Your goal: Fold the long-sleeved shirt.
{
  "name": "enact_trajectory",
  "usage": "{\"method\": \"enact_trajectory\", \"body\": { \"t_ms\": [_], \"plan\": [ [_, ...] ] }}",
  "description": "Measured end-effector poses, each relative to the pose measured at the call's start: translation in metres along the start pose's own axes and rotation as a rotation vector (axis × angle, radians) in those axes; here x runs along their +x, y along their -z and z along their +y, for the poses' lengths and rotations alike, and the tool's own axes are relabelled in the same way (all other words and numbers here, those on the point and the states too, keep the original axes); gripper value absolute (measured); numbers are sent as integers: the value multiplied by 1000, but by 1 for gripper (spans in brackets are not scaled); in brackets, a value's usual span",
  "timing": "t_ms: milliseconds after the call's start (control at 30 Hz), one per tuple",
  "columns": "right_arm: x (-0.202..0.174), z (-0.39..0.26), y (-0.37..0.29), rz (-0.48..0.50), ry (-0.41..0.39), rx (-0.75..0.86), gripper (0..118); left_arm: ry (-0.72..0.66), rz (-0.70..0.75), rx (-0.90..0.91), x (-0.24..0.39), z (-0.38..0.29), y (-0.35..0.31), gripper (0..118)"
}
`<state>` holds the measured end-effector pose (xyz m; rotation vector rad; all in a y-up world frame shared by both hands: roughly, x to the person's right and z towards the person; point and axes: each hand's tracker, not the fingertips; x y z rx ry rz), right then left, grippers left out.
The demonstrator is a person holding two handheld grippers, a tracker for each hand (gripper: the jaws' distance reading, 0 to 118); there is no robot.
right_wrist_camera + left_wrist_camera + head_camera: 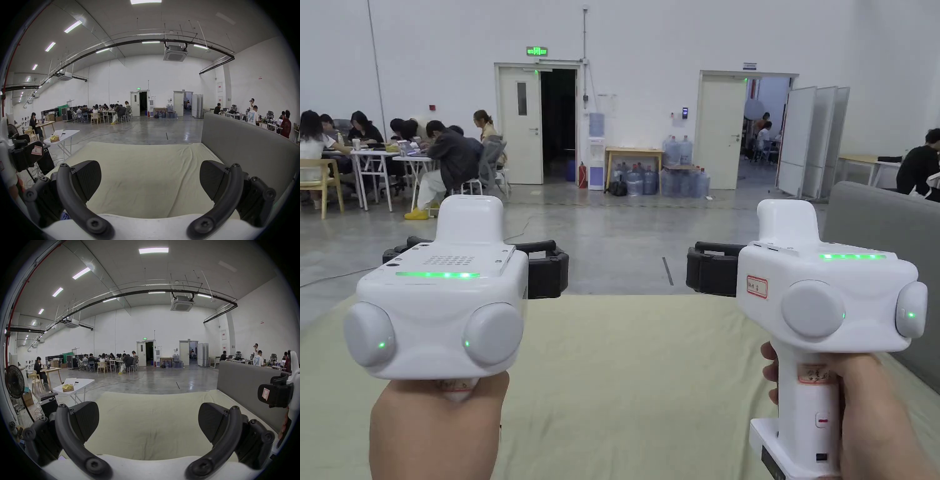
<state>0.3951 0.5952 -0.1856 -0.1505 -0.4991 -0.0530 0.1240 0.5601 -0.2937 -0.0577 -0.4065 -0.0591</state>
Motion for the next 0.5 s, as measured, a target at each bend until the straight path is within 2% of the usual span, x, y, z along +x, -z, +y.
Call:
{"method": "enact_trajectory", "body": {
  "t_ms": [500],
  "plan": [
    [4, 1, 2, 10, 32, -11, 118, -4, -7, -17, 1, -2, 2, 118]
  ]
}}
